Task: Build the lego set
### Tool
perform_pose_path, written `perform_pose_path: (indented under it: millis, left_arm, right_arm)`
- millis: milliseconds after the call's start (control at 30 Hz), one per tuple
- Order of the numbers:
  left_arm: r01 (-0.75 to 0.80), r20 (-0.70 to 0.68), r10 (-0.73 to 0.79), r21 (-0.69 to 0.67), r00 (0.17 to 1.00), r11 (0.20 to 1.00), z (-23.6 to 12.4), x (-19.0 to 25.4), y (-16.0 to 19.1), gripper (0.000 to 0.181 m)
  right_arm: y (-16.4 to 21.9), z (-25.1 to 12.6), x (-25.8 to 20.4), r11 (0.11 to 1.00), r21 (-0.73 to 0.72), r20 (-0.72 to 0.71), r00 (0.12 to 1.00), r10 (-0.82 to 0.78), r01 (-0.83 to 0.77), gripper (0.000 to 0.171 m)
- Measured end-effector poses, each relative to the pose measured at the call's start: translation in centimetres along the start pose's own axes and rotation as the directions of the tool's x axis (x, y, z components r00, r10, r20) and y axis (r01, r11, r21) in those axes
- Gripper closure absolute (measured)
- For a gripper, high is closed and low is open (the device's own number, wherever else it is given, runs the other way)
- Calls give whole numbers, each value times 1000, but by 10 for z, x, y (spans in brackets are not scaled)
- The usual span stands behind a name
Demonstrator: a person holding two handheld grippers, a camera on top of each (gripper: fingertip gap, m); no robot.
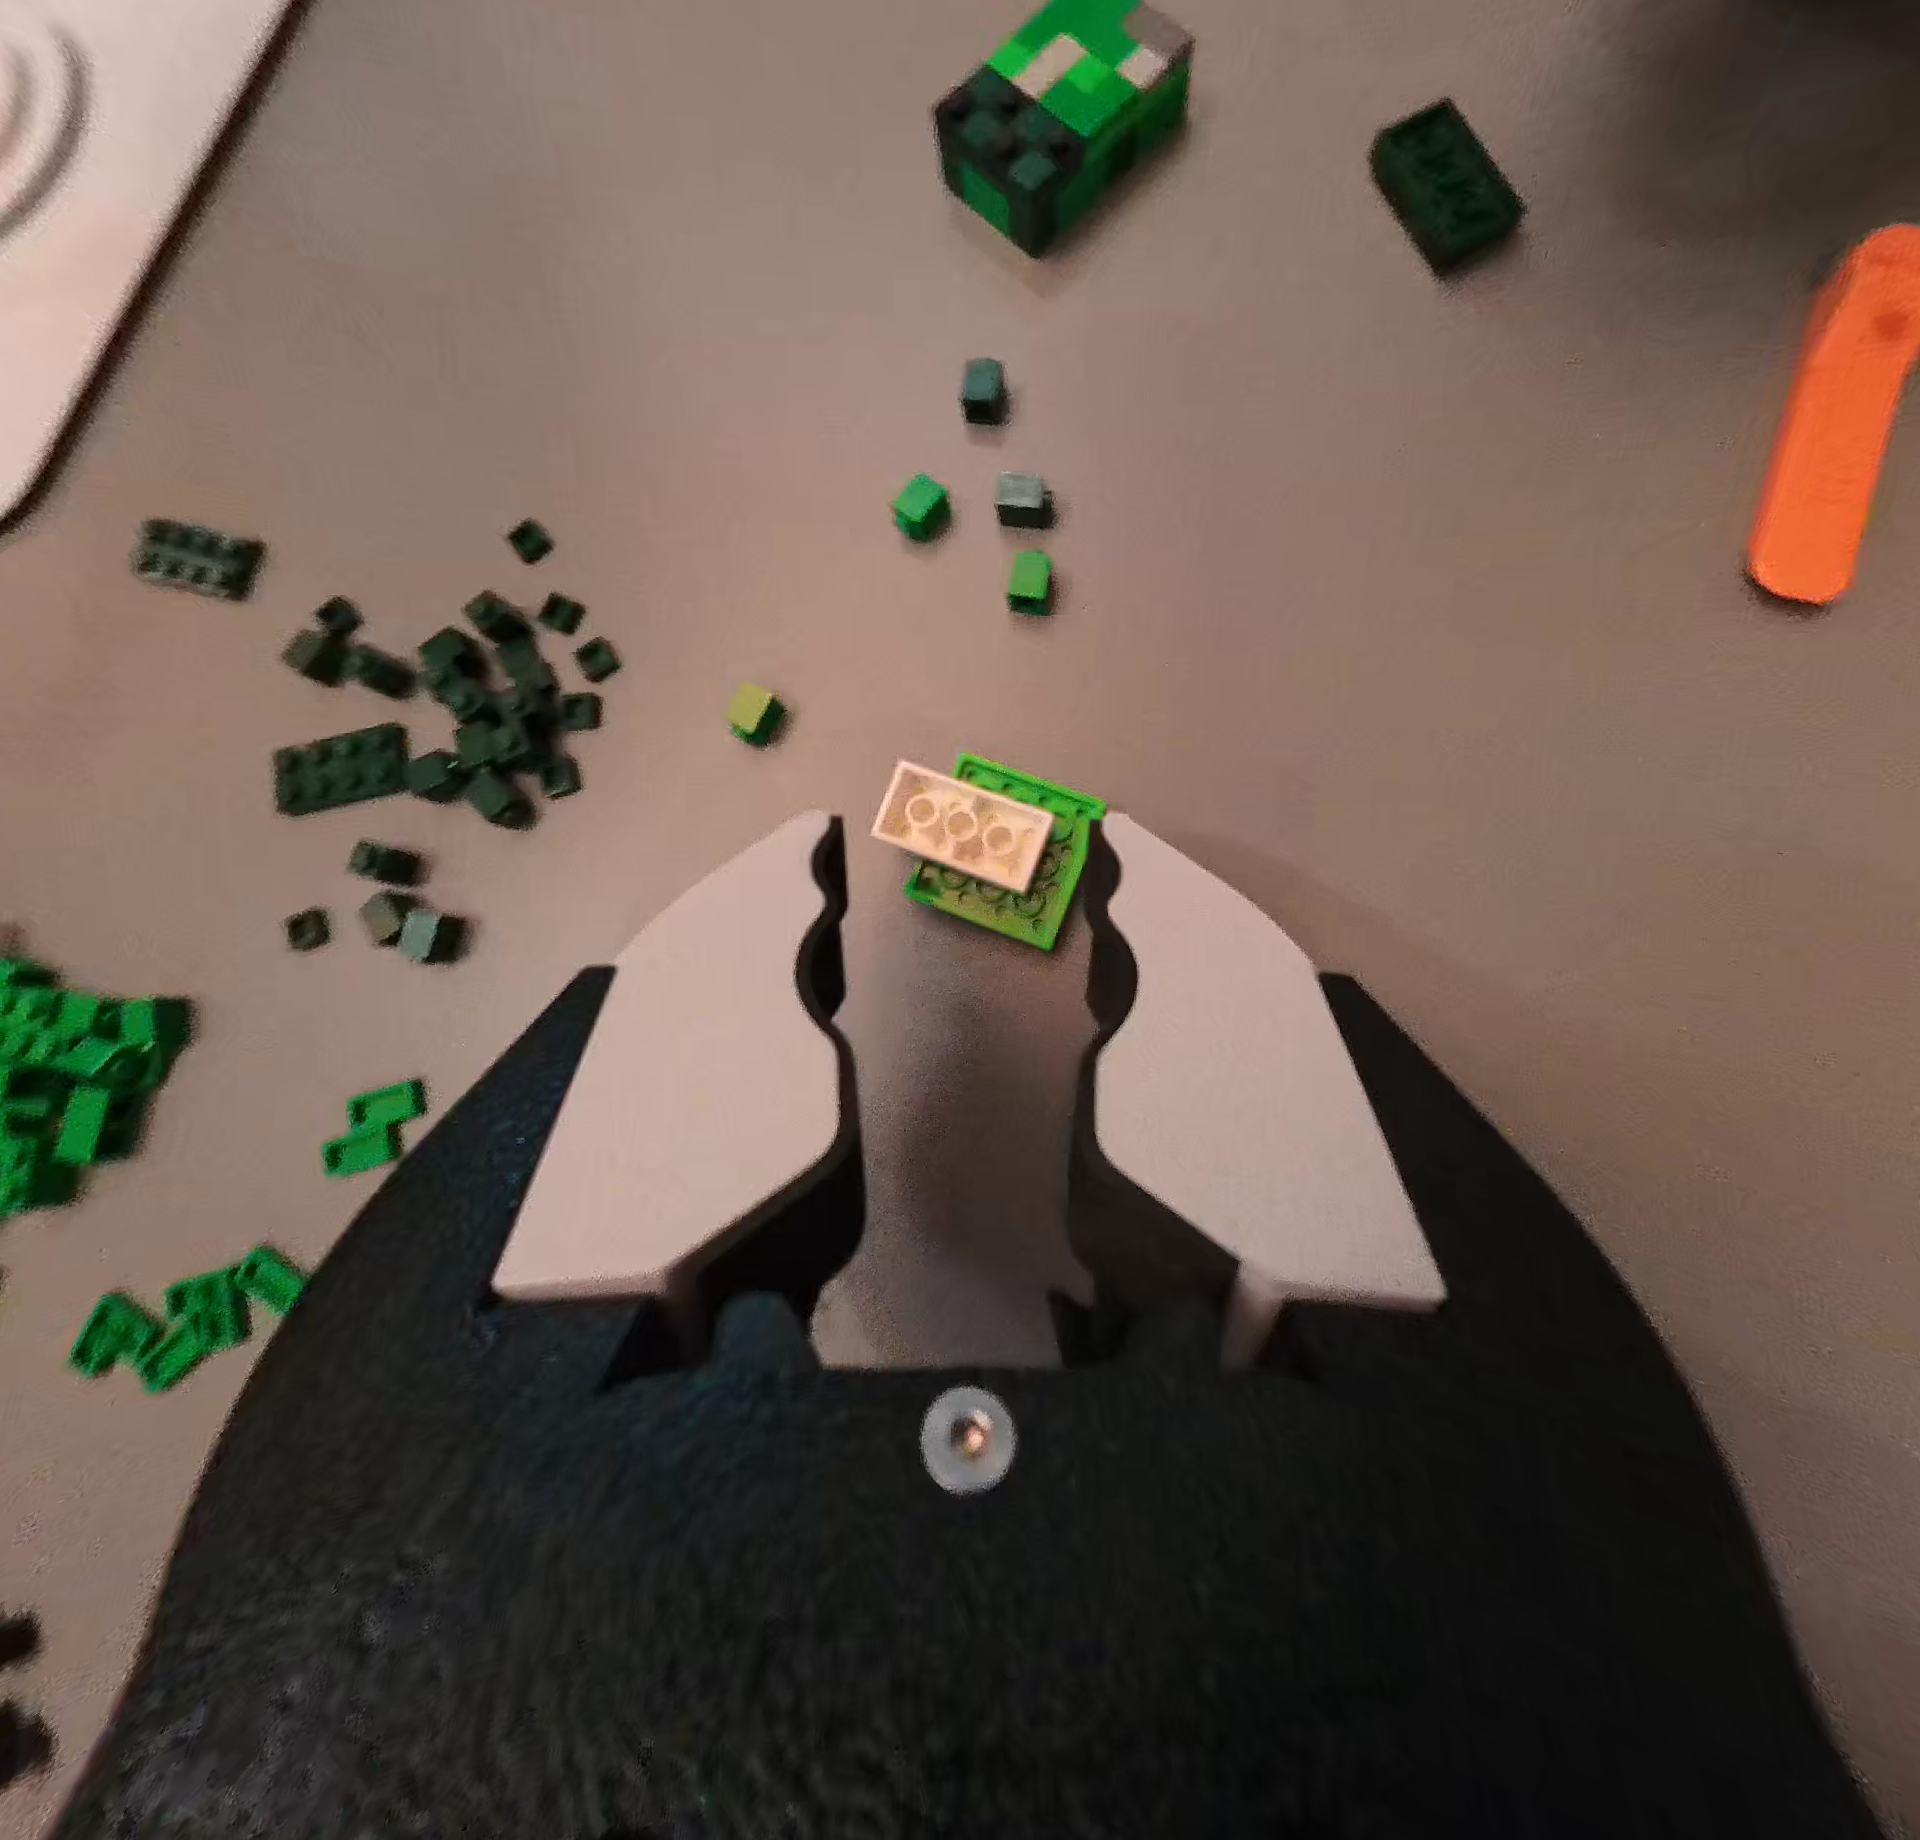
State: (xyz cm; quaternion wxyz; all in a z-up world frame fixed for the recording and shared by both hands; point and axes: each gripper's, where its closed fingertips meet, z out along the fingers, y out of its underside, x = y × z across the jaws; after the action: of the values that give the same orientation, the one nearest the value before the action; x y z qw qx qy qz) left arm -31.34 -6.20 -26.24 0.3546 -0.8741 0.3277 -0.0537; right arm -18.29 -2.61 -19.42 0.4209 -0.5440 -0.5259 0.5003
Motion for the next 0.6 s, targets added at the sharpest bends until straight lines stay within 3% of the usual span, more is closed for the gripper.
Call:
perform_pose_path:
  millis: [100,233,300,367,600]
  left_arm:
    - [-54,-80,52,-18,995,998,8,4,2,138]
    - [-113,-88,109,-38,990,993,14,4,3,140]
    - [-121,-57,119,-31,991,992,15,1,0,154]
    - [-100,18,101,-29,995,995,12,-3,-4,177]
    - [98,373,-56,-96,926,991,-3,1,3,179]
  right_arm:
    - [0,-1,1,1000,2,-5,1000,-1,1,164]
    - [-2,-2,3,1000,11,-7,1000,12,-12,164]
    - [-2,-2,3,1000,11,-6,1000,11,-11,164]
    - [-2,-2,2,1000,9,-7,1000,6,-6,164]
    - [-4,-3,4,1000,20,-9,1000,11,-11,164]
